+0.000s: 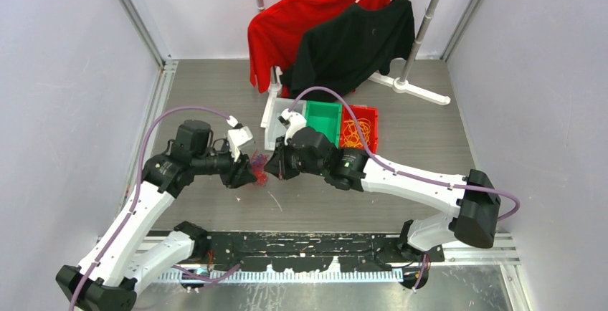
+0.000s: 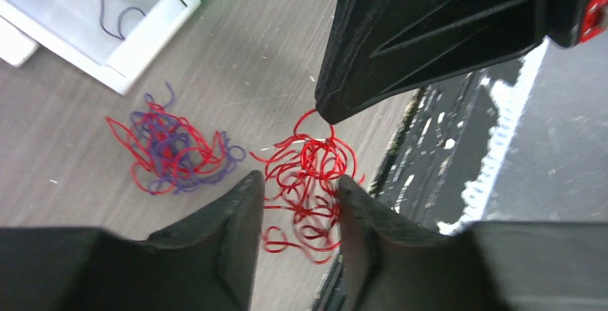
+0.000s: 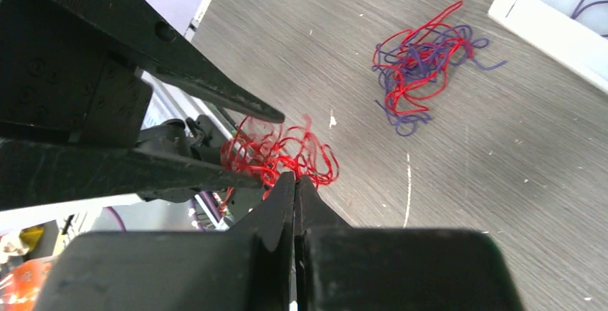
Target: Untangle the cables
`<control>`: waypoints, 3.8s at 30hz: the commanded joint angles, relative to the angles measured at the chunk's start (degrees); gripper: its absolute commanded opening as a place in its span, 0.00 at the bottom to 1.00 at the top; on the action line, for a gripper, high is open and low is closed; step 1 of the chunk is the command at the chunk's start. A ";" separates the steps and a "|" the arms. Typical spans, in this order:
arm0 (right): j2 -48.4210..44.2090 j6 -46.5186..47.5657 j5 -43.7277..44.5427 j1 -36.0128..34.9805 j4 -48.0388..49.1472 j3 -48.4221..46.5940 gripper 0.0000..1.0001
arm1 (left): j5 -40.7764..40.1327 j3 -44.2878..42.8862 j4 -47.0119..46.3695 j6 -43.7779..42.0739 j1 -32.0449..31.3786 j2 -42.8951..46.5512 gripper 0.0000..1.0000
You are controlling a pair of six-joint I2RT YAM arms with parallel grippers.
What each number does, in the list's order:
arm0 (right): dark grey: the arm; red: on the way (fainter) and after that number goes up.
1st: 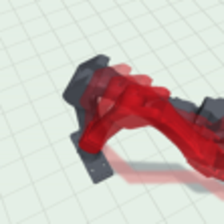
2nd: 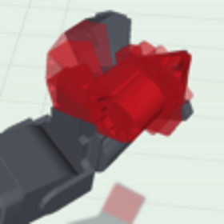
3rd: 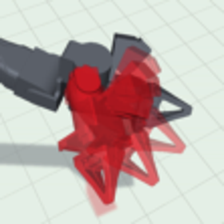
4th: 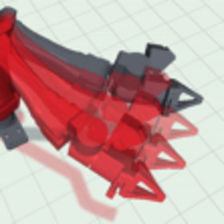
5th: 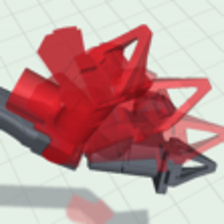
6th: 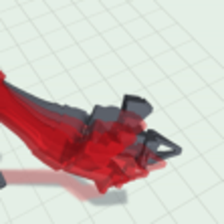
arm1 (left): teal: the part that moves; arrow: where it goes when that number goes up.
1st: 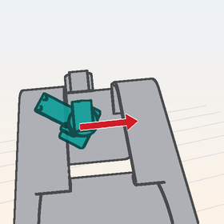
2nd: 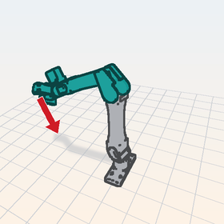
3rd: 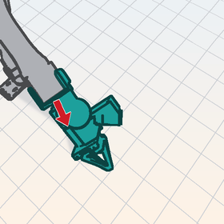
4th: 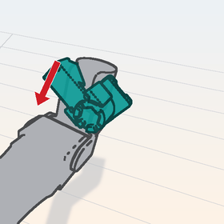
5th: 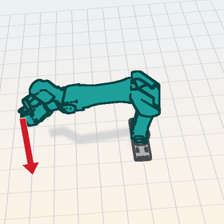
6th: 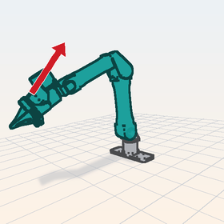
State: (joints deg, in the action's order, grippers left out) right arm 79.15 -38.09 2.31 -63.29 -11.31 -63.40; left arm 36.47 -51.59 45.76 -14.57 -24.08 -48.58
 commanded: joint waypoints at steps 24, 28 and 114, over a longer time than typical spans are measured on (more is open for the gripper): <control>-22.35 -0.61 9.34 -0.35 -6.46 9.90 0.01 | -7.36 -4.28 2.99 -9.37 -0.39 5.31 0.06; -26.61 1.16 24.03 -0.28 -14.99 8.60 0.01 | -14.30 -3.32 3.10 -13.28 -0.36 6.29 0.02; -22.73 21.46 -23.81 0.44 29.59 14.75 0.93 | 20.22 -20.63 -6.65 21.17 -0.89 -1.56 0.00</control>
State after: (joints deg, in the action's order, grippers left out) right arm 52.36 -23.57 -8.99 -62.87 12.14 -43.00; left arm 50.65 -67.96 40.23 1.67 -24.75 -49.15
